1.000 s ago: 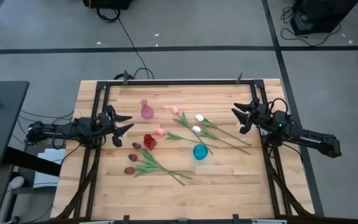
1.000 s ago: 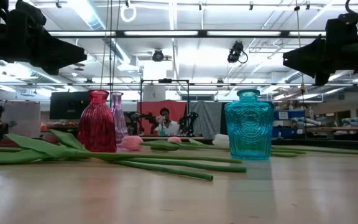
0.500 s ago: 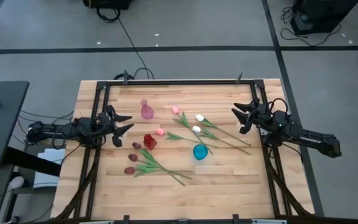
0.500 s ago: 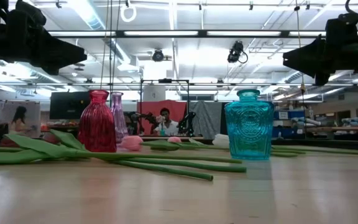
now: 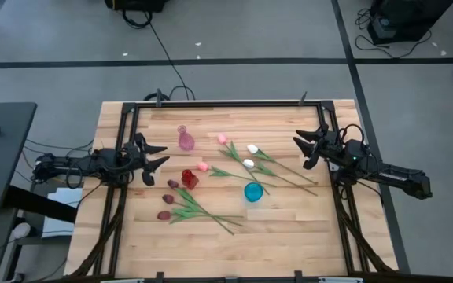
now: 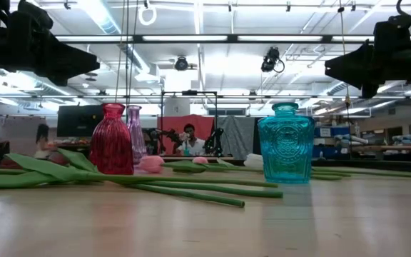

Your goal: Sort flowers into vase by color

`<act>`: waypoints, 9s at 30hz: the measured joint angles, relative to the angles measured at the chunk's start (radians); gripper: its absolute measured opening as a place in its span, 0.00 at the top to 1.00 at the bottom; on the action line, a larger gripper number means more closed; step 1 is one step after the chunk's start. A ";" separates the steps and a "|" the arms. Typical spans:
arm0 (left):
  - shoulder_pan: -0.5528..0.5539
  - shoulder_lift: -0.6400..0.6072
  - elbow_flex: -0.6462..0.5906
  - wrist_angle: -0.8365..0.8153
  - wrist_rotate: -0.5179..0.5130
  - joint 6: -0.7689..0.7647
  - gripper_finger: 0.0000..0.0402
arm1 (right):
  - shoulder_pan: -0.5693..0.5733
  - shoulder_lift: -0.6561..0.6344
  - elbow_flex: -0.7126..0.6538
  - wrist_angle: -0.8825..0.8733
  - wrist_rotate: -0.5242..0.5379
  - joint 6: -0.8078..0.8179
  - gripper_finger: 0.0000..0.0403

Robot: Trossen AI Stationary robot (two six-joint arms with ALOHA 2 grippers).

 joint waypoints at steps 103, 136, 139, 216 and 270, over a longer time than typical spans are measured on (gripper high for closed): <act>0.000 0.595 0.116 0.725 -0.121 0.155 0.57 | 0.046 1.467 0.827 -0.772 -0.092 0.148 0.98; 0.001 0.628 0.116 0.795 -0.189 0.348 0.57 | 0.254 1.183 0.786 0.102 -0.338 0.135 0.98; 0.001 0.628 0.116 0.796 -0.190 0.356 0.57 | 0.270 1.196 0.786 0.107 -0.325 0.102 0.98; 0.001 0.649 0.116 0.749 -0.221 0.131 0.57 | 0.348 1.219 0.438 -0.440 -0.040 0.218 0.62; 0.001 0.649 0.116 0.740 -0.225 0.131 0.57 | 0.676 0.707 0.260 0.535 0.169 -0.260 0.98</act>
